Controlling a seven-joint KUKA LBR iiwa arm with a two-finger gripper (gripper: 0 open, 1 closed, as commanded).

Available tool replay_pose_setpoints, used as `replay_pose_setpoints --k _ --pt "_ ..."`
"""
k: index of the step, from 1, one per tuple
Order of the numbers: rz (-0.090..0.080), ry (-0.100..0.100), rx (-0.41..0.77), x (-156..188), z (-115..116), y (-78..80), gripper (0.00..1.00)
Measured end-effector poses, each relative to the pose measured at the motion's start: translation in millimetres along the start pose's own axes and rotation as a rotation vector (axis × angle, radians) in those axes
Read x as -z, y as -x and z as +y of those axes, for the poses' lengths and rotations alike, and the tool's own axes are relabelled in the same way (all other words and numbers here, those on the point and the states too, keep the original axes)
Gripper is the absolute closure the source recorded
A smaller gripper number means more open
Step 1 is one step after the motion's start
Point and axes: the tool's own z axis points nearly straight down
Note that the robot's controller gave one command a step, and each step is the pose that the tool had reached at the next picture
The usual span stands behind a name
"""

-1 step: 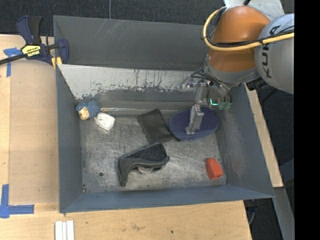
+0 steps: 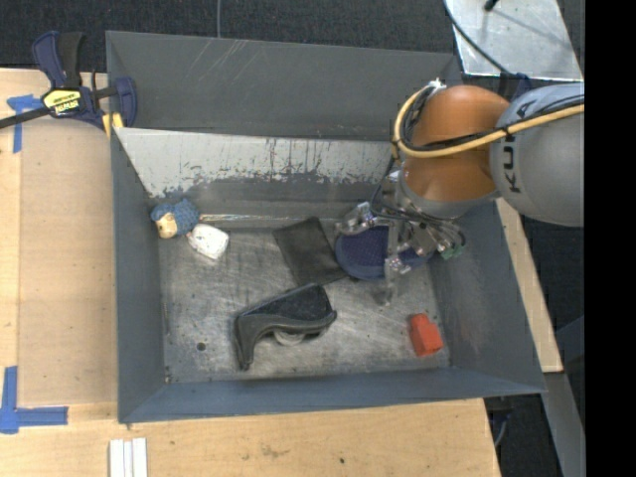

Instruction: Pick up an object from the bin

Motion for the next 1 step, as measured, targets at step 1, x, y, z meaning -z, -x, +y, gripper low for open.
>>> replay_pose_setpoints --k 1 --pt "-0.007 -0.002 -0.001 2.2 -0.4 2.0 1.0"
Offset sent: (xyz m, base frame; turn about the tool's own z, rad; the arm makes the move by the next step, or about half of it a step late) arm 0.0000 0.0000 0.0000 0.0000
